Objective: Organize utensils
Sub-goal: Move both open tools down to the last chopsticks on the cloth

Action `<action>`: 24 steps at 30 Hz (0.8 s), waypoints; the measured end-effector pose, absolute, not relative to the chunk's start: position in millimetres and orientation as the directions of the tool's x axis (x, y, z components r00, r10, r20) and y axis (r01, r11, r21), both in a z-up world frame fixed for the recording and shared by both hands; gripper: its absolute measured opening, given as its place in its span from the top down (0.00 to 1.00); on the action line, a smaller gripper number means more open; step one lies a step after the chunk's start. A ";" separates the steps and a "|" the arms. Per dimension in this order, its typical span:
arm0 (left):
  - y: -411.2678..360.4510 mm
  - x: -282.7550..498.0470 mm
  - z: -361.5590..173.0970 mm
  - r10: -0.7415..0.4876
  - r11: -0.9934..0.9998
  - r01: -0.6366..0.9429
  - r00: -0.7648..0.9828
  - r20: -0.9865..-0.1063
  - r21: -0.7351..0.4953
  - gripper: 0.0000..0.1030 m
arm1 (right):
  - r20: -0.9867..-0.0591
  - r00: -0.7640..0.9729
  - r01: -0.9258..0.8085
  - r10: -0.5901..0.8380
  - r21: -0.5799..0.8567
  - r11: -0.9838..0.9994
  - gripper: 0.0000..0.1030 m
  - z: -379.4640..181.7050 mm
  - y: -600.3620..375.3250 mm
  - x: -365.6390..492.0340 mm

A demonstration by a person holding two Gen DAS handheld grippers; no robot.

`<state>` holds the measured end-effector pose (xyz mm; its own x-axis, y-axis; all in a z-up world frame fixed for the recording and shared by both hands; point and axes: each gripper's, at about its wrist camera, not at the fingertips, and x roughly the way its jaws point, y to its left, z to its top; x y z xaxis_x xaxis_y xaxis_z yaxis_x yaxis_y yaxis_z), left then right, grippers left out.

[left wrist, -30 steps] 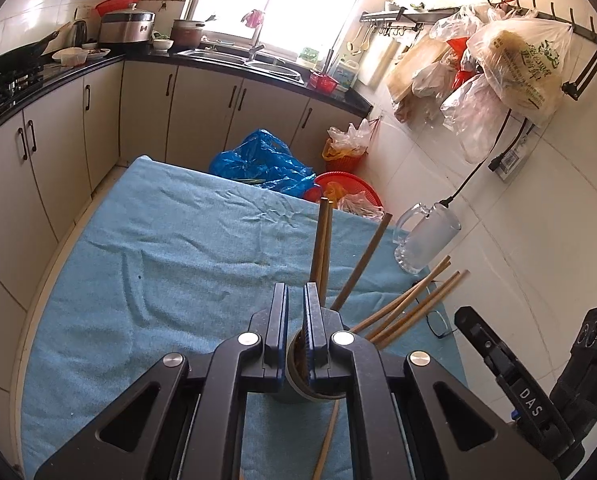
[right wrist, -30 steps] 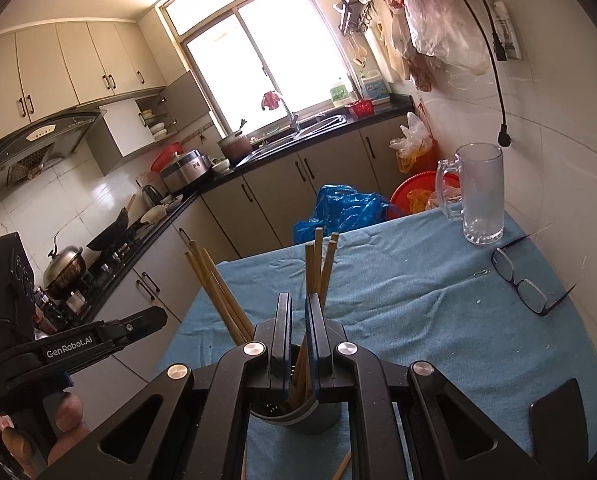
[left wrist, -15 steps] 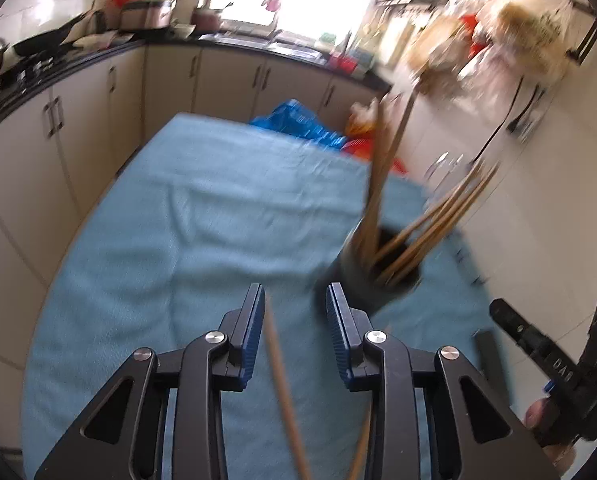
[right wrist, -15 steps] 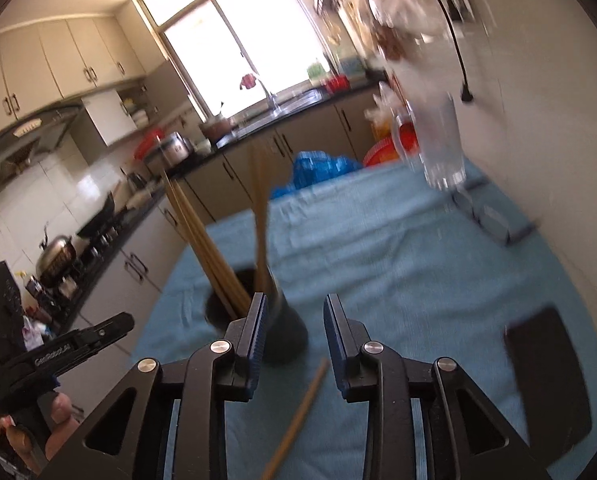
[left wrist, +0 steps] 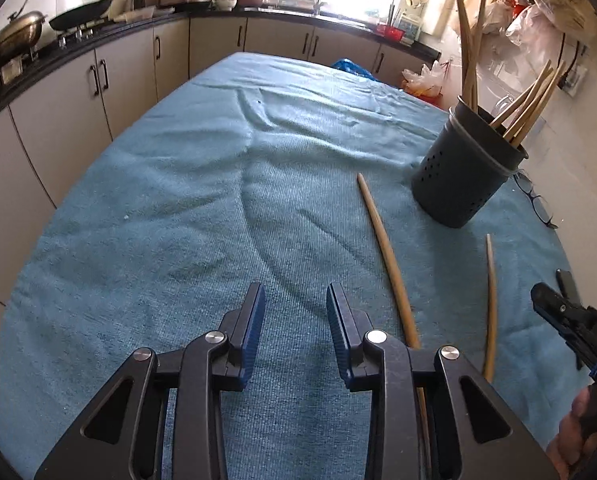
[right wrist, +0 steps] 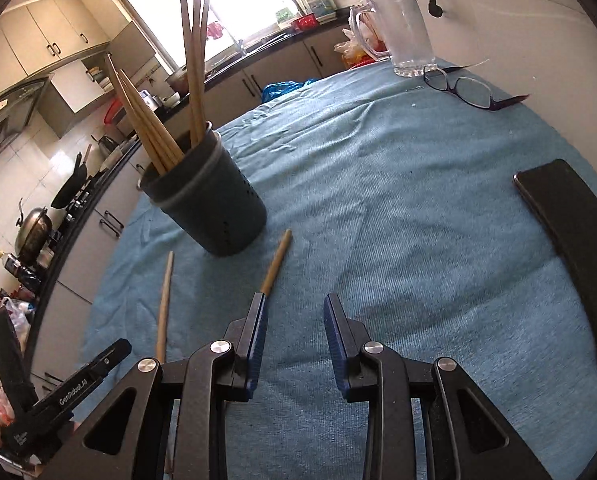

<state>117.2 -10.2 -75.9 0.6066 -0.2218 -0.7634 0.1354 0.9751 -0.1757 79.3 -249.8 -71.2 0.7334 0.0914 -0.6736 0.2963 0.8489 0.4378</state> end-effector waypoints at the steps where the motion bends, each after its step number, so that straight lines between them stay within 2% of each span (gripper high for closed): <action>1: -9.8 115.4 -74.6 -0.224 0.975 0.136 0.615 -0.756 -0.178 0.68 | -0.677 0.730 0.298 0.096 0.441 0.847 0.70 -72.8 -247.6 79.0; 7: -3.1 119.9 -76.3 -0.276 0.961 0.140 0.594 -0.756 -0.241 0.66 | -0.679 0.726 0.282 0.111 0.442 0.852 0.70 -81.1 -236.6 78.5; 15: -4.4 121.2 -75.2 -0.285 0.958 0.145 0.594 -0.752 -0.249 0.65 | -0.675 0.730 0.268 0.109 0.429 0.862 0.70 -80.9 -230.7 77.8; 24: -3.6 121.2 -75.6 -0.294 0.955 0.144 0.593 -0.750 -0.261 0.65 | -0.721 0.682 0.261 0.125 0.400 0.878 0.70 -78.8 -216.0 102.6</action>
<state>121.2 -3.6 -75.6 0.5929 -0.2943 -0.7496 0.1444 0.9546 -0.2607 102.6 -216.0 -78.8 0.6819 0.1252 -0.7206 0.2614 0.8785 0.3999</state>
